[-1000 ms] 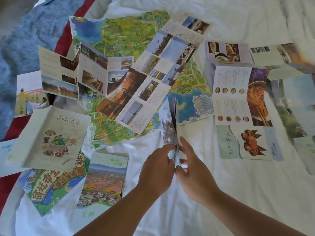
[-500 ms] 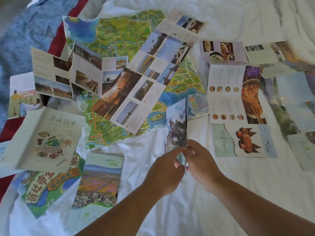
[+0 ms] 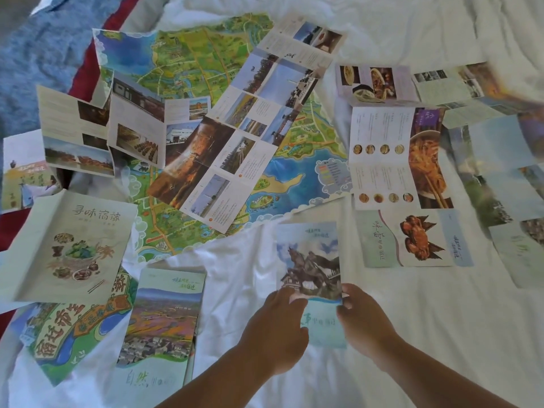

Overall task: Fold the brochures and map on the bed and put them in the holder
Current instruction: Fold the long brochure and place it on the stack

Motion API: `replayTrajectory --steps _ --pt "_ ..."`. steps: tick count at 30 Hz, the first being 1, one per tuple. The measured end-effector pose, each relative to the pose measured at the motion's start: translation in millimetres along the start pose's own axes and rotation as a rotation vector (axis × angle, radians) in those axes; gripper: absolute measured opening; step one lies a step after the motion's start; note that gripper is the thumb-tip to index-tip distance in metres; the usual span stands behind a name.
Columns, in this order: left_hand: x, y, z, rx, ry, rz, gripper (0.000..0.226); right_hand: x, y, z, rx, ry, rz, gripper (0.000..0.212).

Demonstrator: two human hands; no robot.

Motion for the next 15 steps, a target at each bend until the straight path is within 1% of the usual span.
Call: replayTrajectory --steps 1,3,5,7,10,12,15 --pt "0.7 -4.8 -1.9 0.004 0.007 -0.021 0.049 2.7 -0.3 2.7 -0.082 0.036 0.036 0.039" --pt "5.1 -8.6 -5.8 -0.005 0.015 -0.010 0.051 5.6 1.8 0.7 -0.189 0.120 0.110 0.067" --pt "13.5 -6.6 -8.7 -0.005 0.012 0.031 0.055 7.4 5.6 -11.9 -0.314 0.269 0.203 0.083" --pt "25.8 -2.6 -11.4 0.008 0.003 0.078 0.061 13.0 7.2 -25.6 -0.448 0.407 0.257 0.089" --pt "51.5 5.8 -16.1 0.088 -0.036 0.145 0.068 28.6 6.4 -45.6 -0.640 0.529 0.243 0.095" --pt "72.6 11.1 -19.4 0.160 -0.044 0.141 0.075 40.4 5.5 -57.1 -0.723 0.577 0.232 0.101" --pt "97.9 13.9 -26.5 0.219 -0.030 0.083 0.099 56.7 1.8 -64.5 -0.803 0.576 0.194 0.106"
Point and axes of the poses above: each hand's wrist, its own x-axis towards the middle knuckle, its own y-axis out of the back of the hand, z = x × y, the point moved 5 cm from there along x, towards the middle knuckle, and after that the axes turned 8 degrees about -y, right-handed, at the moved point
